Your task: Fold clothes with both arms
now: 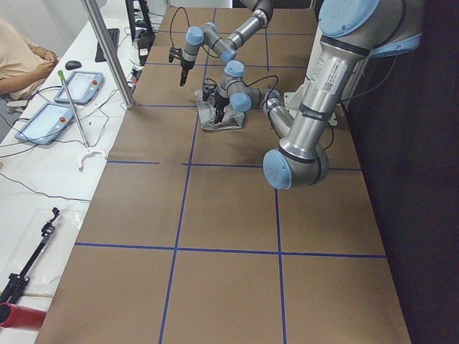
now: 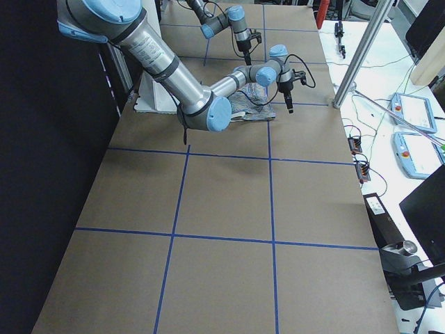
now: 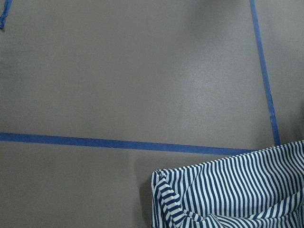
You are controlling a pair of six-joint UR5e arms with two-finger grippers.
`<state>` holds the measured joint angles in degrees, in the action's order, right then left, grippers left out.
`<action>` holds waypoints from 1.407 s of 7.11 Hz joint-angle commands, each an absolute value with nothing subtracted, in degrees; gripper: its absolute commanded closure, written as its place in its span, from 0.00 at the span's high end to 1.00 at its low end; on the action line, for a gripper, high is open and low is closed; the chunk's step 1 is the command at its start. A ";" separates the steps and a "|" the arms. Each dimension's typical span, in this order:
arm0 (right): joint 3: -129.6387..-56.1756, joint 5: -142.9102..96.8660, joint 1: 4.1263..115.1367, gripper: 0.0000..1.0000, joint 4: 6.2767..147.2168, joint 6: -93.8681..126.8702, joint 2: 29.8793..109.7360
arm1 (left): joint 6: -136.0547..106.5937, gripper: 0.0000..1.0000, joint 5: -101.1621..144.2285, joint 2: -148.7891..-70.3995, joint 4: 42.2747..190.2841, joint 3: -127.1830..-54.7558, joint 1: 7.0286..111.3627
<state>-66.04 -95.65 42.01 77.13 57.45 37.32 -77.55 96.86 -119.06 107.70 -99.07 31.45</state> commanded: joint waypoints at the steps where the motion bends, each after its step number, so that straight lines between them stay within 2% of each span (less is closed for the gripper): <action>1: -68.47 -96.15 42.01 1.00 76.99 57.39 39.11 | -80.42 1.00 93.44 -123.47 107.14 -92.05 28.74; 3: -68.47 -96.15 42.01 1.00 76.99 57.39 39.11 | -78.41 1.00 93.43 -122.70 107.05 -91.76 28.74; 6: -68.47 -96.24 42.01 1.00 76.91 57.30 39.46 | -74.37 1.00 93.25 -123.31 107.23 -87.37 30.14; 10: -68.47 -96.24 41.84 1.00 76.90 57.30 39.64 | -65.13 1.00 93.95 -124.89 108.19 -82.97 38.23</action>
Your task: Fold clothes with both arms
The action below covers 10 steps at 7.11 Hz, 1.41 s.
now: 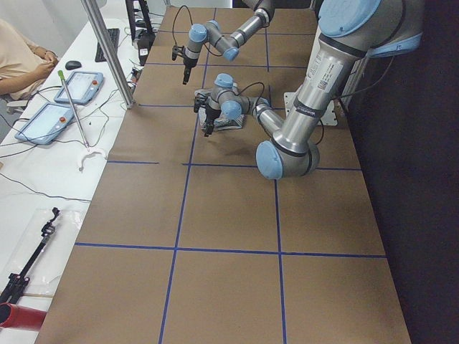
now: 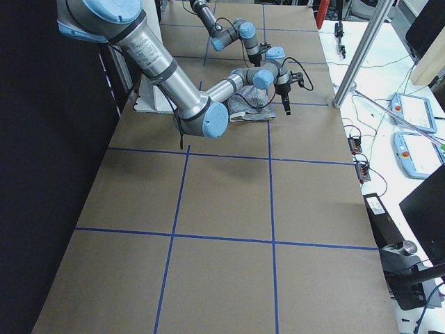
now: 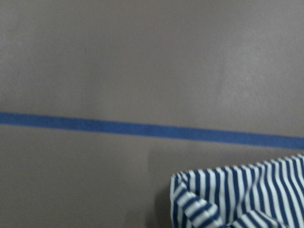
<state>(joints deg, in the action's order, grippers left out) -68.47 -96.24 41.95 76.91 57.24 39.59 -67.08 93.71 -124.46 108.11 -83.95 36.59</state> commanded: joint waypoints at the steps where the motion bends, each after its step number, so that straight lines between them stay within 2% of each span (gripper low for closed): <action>1: -68.47 -96.24 41.84 1.00 76.82 57.30 39.64 | -65.13 1.00 95.61 -124.98 107.93 -83.93 38.32; 3: -68.55 -96.24 41.84 1.00 76.73 57.30 39.73 | -66.00 1.00 99.31 -123.23 107.05 -91.72 37.62; 4: -68.64 -96.24 41.84 1.00 76.82 57.30 39.73 | -68.44 1.00 98.97 -121.31 107.22 -94.11 33.88; 6: -68.91 -96.24 41.84 1.00 76.82 57.30 40.08 | -71.01 1.00 98.44 -121.11 107.23 -94.66 28.76; 10: -68.99 -96.24 41.84 1.00 76.73 57.30 40.43 | -69.70 1.00 96.24 -117.70 106.96 -96.40 26.11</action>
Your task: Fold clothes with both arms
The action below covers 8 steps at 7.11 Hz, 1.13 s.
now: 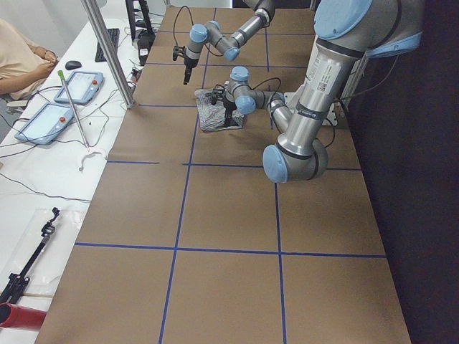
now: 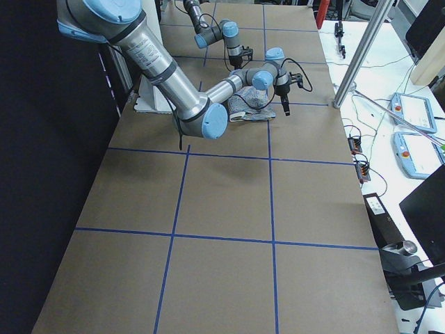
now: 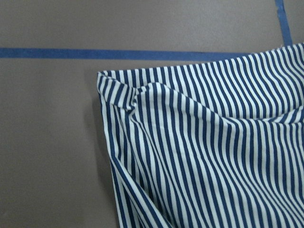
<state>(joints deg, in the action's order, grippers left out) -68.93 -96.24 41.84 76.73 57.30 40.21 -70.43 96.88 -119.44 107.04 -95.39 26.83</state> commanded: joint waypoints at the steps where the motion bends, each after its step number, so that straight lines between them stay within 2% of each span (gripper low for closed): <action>1: -68.99 -96.24 41.84 1.00 76.64 57.30 40.60 | -67.35 1.00 95.89 -115.95 106.44 -98.50 24.89; 4: -69.08 -96.15 41.84 1.00 76.55 57.30 41.04 | -63.02 1.00 91.77 -109.36 105.21 -105.02 24.35; 6: -71.01 -96.15 41.84 1.00 76.64 57.30 42.71 | -62.67 1.00 91.05 -108.90 105.21 -104.94 24.08; 8: -71.97 -96.24 41.66 1.00 76.55 57.30 43.06 | -61.79 1.00 92.63 -109.60 105.03 -108.44 24.17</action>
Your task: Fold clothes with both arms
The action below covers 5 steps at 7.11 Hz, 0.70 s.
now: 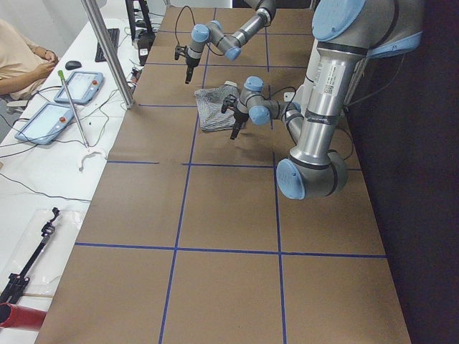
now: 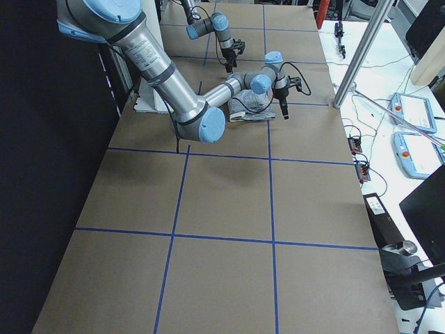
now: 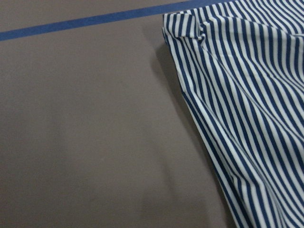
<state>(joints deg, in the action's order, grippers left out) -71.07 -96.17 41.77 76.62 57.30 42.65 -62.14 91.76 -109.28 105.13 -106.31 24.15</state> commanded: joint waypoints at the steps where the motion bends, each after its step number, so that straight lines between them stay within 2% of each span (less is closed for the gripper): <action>1: -74.51 -96.33 41.57 1.00 76.64 57.30 44.63 | -62.05 1.00 95.07 -109.51 105.03 -109.85 25.04; 4: -90.74 -103.08 42.18 1.00 77.34 55.21 57.26 | -57.78 1.00 95.80 -108.81 102.76 -111.79 31.79; 5: -96.01 -105.18 44.54 1.00 77.43 49.54 62.52 | -52.44 1.00 100.24 -107.07 99.18 -114.41 35.56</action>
<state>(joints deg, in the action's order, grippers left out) -89.48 -102.55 42.53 77.26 54.55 56.29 -57.71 96.74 -108.54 102.45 -111.98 31.59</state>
